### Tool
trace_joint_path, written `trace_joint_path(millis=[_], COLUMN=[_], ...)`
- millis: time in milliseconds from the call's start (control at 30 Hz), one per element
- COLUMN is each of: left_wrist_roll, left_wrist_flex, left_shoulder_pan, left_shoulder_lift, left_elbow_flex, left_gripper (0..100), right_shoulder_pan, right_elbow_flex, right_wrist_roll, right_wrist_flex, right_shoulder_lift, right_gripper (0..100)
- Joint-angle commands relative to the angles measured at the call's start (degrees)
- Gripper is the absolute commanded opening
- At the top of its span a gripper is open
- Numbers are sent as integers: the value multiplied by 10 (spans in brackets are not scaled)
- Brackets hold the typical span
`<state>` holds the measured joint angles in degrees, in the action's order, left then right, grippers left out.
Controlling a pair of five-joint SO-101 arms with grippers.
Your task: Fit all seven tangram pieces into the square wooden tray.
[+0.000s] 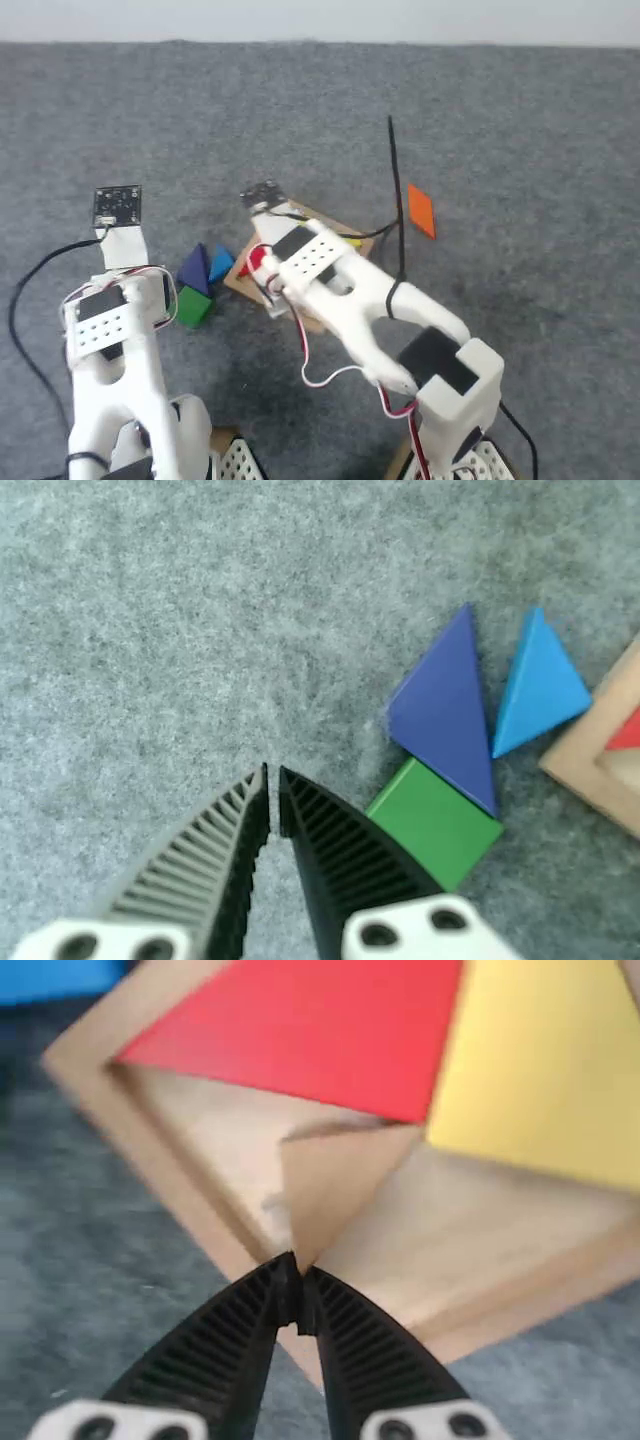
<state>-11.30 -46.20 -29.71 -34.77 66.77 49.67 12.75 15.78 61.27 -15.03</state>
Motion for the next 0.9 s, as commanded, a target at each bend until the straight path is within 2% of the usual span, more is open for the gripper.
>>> trace_joint_path(millis=[0,333,400,567,633,767,867], left_wrist_roll=[3,4,4,4,4,4,4], left_wrist_flex=[12,12,12,11,11,12,12], left_shoulder_pan=[-4,-5,-5,-5,-5,-5,-5], left_shoulder_lift=[-17,-17,-17,-17,-17,-17,-17], left_elbow_flex=[-21,-21,-21,-21,-21,-21,-21], left_gripper=[13,13,13,13,13,13,13], right_shoulder_pan=[24,29,28,-8,-29,-48,-37], right_elbow_flex=[-57,-122,-128,-111,-97,-80,-58], right_wrist_roll=[2,2,-18,-285,-373,-496,-585], right_wrist_flex=[-10,66,67,36,26,29,44], right_shoulder_lift=[42,44,44,36,36,37,37], right_gripper=[9,9,9,12,49,218,236])
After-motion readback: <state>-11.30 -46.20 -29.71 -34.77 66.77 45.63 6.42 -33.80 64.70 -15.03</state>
